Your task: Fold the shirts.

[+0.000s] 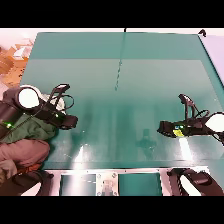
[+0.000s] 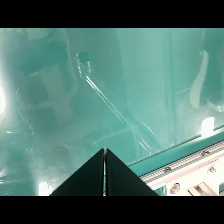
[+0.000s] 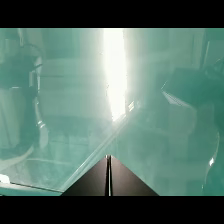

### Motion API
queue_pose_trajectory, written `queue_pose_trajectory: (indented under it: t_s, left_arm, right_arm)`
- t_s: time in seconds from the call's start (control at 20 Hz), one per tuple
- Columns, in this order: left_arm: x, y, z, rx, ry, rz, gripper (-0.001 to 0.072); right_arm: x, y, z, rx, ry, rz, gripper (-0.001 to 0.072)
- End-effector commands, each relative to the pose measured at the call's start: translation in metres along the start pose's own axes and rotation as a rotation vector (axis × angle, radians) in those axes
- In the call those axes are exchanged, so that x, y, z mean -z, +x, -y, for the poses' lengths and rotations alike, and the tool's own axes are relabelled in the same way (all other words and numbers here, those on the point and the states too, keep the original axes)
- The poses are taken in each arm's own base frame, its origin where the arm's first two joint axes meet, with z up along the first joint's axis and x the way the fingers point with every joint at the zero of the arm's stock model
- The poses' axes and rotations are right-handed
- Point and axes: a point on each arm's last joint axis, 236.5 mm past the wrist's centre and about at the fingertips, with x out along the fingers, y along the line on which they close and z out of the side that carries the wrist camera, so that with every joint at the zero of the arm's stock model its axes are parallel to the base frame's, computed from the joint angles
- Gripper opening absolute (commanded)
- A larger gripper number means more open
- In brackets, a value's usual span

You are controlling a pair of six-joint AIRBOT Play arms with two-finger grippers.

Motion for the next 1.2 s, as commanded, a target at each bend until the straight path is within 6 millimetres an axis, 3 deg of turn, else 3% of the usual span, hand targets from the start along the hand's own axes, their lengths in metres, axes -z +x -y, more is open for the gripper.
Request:
queue_pose_trajectory:
  t_s: [0.0, 0.4, 0.7, 0.85, 0.9, 0.95, 1.0, 1.05, 1.1, 1.15]
  left_arm:
    - [0.000, 0.000, 0.000, 0.000, 0.000, 0.000, 0.0025]
    - [0.000, 0.000, 0.000, 0.000, 0.000, 0.000, 0.0025]
    - [0.000, 0.000, 0.000, 0.000, 0.000, 0.003, 0.0025]
    - [-0.037, -0.003, 0.002, 0.007, 0.001, 0.158, 0.0025]
    - [-0.045, -0.005, -0.003, -0.013, 0.008, 0.194, 0.0025]
    - [-0.057, -0.008, -0.019, -0.081, 0.023, 0.243, 0.0027]
    - [-0.066, -0.015, -0.049, -0.187, 0.013, 0.282, 0.0241]
    - [-0.073, -0.027, -0.083, -0.300, -0.038, 0.318, 0.0672]
    - [-0.077, -0.044, -0.124, -0.418, -0.107, 0.359, 0.0717]
    - [-0.077, -0.059, -0.157, -0.500, -0.140, 0.380, 0.0716]
  right_arm:
    - [-0.004, 0.000, -0.001, -0.003, 0.000, 0.015, 0.0014]
    - [-0.004, 0.000, -0.001, -0.003, 0.000, 0.016, 0.0014]
    - [-0.014, 0.000, -0.003, -0.011, 0.000, 0.061, 0.0014]
    - [-0.011, 0.001, -0.003, -0.015, 0.005, 0.047, 0.0014]
    - [-0.013, 0.002, -0.005, -0.023, 0.008, 0.058, 0.0014]
    - [-0.016, 0.002, -0.007, -0.034, 0.013, 0.069, 0.0014]
    - [-0.020, 0.003, -0.010, -0.050, 0.023, 0.078, 0.0015]
    - [-0.025, 0.005, -0.013, -0.063, 0.033, 0.090, 0.0046]
    - [-0.030, 0.007, -0.015, -0.074, 0.044, 0.100, 0.0181]
    - [-0.035, 0.009, -0.015, -0.076, 0.049, 0.113, 0.0250]
